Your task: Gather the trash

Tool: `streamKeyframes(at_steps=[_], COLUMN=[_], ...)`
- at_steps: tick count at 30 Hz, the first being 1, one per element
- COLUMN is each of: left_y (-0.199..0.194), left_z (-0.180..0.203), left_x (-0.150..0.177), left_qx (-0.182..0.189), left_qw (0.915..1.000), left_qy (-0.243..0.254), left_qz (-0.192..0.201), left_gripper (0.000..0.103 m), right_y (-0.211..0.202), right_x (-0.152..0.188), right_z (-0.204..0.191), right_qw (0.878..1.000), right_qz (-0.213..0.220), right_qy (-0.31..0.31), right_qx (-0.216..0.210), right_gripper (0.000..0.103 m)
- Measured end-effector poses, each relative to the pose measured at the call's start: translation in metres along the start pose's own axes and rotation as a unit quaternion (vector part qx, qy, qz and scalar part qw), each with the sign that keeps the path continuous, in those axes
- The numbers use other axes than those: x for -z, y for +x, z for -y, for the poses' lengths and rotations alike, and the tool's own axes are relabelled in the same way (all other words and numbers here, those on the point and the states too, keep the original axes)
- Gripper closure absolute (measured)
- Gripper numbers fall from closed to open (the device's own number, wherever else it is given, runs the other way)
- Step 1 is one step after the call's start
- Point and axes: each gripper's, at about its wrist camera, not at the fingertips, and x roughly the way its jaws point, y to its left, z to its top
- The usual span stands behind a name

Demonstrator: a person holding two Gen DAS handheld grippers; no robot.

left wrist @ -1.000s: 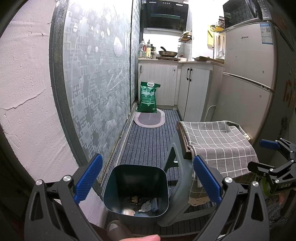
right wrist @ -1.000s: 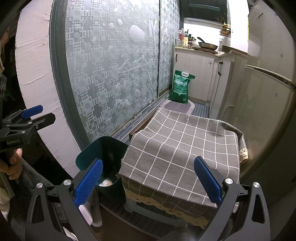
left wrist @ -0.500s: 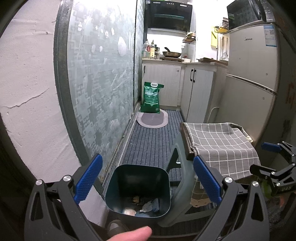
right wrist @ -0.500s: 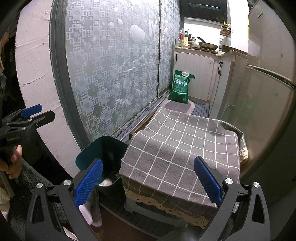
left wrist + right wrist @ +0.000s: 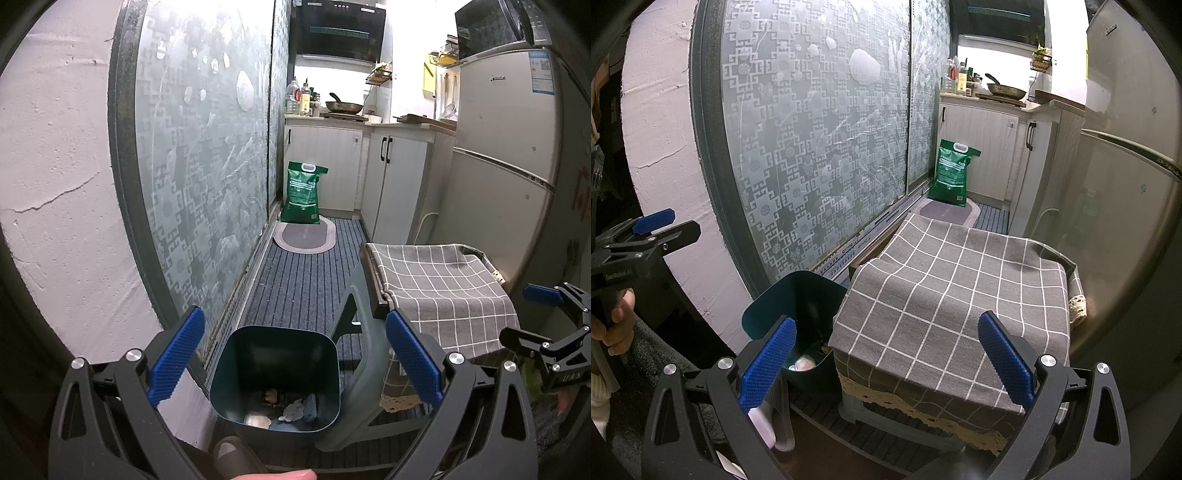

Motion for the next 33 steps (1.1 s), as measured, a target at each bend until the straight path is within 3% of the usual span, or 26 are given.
streamKeyframes(at_steps=[33], left_y=[-0.0033], left_z=[0.0004], left_x=[0.0009], left_qx=[0.006], left_qw=[0.9999], left_qy=[0.005], left_qz=[0.006], left_gripper=[0.003], right_y=[0.001], right_x=[0.0], right_z=[-0.0012], right_qw=[1.0], right_qz=[-0.001], right_qy=[-0.001], right_qx=[0.0], right_gripper=[0.003])
